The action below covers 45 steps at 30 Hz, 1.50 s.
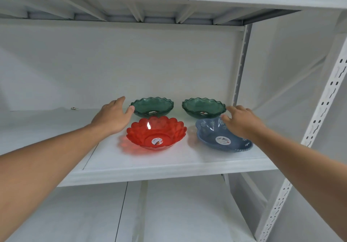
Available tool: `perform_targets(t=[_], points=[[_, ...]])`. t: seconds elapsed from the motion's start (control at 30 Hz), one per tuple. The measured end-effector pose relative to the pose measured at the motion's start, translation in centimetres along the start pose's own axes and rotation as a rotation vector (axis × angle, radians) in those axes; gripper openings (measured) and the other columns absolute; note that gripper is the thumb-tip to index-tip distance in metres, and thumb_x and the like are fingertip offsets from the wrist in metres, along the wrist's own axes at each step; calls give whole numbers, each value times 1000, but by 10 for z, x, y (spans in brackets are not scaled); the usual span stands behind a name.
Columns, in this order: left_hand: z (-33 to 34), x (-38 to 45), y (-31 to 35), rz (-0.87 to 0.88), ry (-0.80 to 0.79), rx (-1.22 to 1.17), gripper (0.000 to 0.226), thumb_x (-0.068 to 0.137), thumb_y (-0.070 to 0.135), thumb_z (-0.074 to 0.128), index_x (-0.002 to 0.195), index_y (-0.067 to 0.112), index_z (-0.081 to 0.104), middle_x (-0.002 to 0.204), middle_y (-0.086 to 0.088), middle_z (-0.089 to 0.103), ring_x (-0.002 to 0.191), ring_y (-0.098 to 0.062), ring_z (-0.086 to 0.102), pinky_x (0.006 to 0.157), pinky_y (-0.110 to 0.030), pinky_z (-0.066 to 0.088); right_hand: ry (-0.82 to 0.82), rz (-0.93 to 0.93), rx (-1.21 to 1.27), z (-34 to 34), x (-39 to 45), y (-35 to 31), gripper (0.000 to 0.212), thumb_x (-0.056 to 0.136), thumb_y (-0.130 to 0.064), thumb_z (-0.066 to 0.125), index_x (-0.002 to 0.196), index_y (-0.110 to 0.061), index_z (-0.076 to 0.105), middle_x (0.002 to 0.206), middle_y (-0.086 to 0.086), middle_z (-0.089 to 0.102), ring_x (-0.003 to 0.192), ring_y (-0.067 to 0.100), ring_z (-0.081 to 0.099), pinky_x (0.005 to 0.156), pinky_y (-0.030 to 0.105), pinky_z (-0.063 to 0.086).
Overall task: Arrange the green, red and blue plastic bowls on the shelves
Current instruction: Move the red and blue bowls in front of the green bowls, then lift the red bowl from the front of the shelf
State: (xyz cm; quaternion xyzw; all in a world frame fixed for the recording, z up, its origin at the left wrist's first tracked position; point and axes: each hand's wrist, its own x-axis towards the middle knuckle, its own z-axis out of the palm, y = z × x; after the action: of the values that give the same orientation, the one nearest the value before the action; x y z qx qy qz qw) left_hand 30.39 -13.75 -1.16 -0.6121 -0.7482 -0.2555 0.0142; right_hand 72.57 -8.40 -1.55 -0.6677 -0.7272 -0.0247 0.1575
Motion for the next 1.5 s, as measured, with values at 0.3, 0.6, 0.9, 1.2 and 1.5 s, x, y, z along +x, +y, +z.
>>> perform_targets(t=[0.3,0.6,0.9,1.2,1.5], points=[[4,-5,-32,-38,-55,11,75,104,64,29,166,23,26,170,-8,33,153,-35,32,121,-49,32,-44,-123,-20,34,-1,-73,65,103,-56,30,159,-25,41,161,7,43,148,33,32,114,56,32],[-4,-11,-74,-119,-72,-21,75,103,64,30,165,23,29,168,-9,35,151,-35,37,118,-49,35,-74,-153,-61,53,7,-123,68,102,-60,28,148,-17,56,155,9,48,146,33,34,111,55,35],[16,-13,-46,-150,-130,-112,65,99,63,31,119,15,69,115,-9,75,103,-32,72,93,-42,57,-144,-69,-153,62,7,-125,61,101,-52,29,132,-15,66,152,13,45,148,36,22,114,54,29],[59,-13,-10,-322,-319,-474,29,93,9,40,95,-5,66,53,-14,65,36,-20,49,44,-24,41,-147,-13,-117,75,11,-134,47,101,-32,34,126,-12,69,143,12,52,144,38,24,122,54,17],[27,12,54,-276,-342,-558,25,94,8,44,85,3,67,64,-12,67,38,-15,46,38,-17,32,-39,106,8,13,15,-95,41,100,-31,34,111,-12,68,123,11,54,133,39,34,113,49,31]])
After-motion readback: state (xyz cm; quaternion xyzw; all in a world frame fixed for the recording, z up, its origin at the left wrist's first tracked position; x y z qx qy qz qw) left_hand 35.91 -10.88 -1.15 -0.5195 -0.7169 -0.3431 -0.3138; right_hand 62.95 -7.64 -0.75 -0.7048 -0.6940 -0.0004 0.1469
